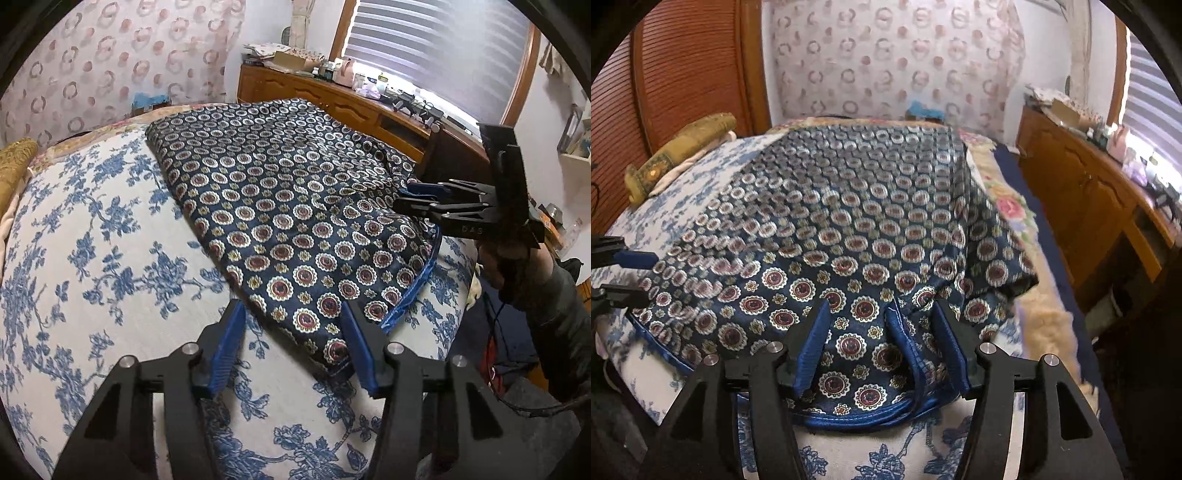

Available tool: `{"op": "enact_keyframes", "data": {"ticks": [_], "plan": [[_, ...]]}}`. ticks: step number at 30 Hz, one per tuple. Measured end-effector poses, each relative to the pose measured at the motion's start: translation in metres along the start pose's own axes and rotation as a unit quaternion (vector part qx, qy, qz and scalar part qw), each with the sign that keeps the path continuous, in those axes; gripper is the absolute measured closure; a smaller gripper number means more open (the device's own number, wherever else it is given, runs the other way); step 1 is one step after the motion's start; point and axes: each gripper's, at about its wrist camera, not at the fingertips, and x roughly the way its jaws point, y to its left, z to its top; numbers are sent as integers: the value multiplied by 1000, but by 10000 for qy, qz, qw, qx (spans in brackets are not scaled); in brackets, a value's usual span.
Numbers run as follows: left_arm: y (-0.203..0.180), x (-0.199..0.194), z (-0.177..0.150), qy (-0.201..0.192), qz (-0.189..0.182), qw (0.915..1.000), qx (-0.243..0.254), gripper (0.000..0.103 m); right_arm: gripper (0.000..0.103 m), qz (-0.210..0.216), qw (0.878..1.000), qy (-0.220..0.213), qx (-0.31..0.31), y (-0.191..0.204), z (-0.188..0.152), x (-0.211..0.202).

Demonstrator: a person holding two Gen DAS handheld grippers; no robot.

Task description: Fold small clothes

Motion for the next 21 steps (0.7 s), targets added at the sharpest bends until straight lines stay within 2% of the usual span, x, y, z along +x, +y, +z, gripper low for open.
{"op": "enact_keyframes", "data": {"ticks": [2, 3, 5, 11, 12, 15, 21], "plan": [[-1, 1, -2, 12, -32, 10000, -19, 51, 44, -6, 9999, -107, -31, 1, -4, -1], [-2, 1, -3, 7, -42, 10000, -23, 59, 43, -25, 9999, -163, -51, 2, -6, -1], [-5, 1, -5, -22, -20, 10000, 5, 64, 43, -52, 9997, -218, -1, 2, -9, -1], [-7, 1, -6, -32, -60, 10000, 10, 66, 42, -108, 9995, -301, 41, 3, -10, -3], [-7, 1, -7, -39, -87, 10000, 18, 82, 42, -112, 9995, -311, 25, 4, -10, -3], [-12, 2, -6, -37, 0, 9999, 118, 101, 42, -87, 9996, -281, 26, 2, -10, -4], [-20, -23, 21, -517, -243, 9982, 206, 103, 41, 50, 9992, -396, 11, 1, -4, -34]]}}
